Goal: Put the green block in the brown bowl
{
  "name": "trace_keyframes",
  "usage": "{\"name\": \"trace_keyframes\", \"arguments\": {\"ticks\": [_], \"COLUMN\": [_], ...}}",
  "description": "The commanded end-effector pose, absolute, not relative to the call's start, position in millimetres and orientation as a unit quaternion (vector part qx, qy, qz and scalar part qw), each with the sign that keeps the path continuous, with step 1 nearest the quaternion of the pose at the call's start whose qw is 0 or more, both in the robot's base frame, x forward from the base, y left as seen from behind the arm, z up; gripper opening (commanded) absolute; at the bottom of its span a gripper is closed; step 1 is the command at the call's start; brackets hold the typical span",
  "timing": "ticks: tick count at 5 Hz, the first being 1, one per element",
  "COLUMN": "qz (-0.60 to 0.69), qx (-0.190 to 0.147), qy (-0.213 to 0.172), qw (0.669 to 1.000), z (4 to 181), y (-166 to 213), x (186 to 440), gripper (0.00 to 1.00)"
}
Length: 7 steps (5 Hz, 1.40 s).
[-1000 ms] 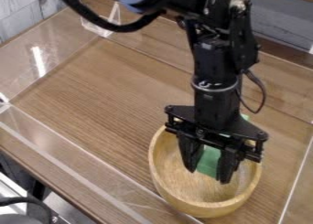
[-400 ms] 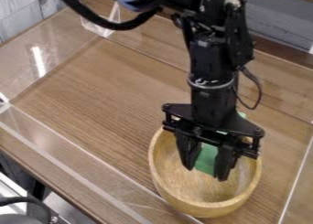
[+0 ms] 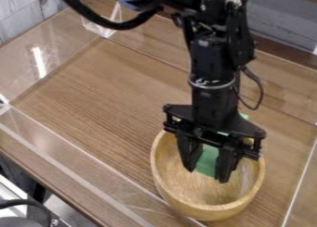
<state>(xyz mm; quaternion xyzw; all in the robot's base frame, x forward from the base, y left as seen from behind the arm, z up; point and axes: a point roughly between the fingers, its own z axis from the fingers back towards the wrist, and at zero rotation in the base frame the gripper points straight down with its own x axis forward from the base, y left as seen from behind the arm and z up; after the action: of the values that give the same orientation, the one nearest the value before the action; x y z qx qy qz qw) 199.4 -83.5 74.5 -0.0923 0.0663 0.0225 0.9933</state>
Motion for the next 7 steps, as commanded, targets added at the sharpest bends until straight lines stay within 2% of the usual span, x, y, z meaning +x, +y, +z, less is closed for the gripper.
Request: {"name": "trace_keyframes", "arguments": {"ticks": [1,3,5,6,7], "qz": [0.025,0.025,0.026,0.026,0.029], "qx": [-0.101,-0.103,-0.105,-0.105,-0.106], "qy": [0.048,0.048,0.055,0.058,0.06], "qw": [0.993,0.993,0.993,0.992,0.992], "z": [84.0,85.6,79.3,77.1,81.1], "y": [-83.4,-81.8,-80.7,-79.9,-77.9], "x": [207.8,208.5,207.6,207.5,212.3], "gripper": [0.0,0.0,0.0,1.0,1.0]}}
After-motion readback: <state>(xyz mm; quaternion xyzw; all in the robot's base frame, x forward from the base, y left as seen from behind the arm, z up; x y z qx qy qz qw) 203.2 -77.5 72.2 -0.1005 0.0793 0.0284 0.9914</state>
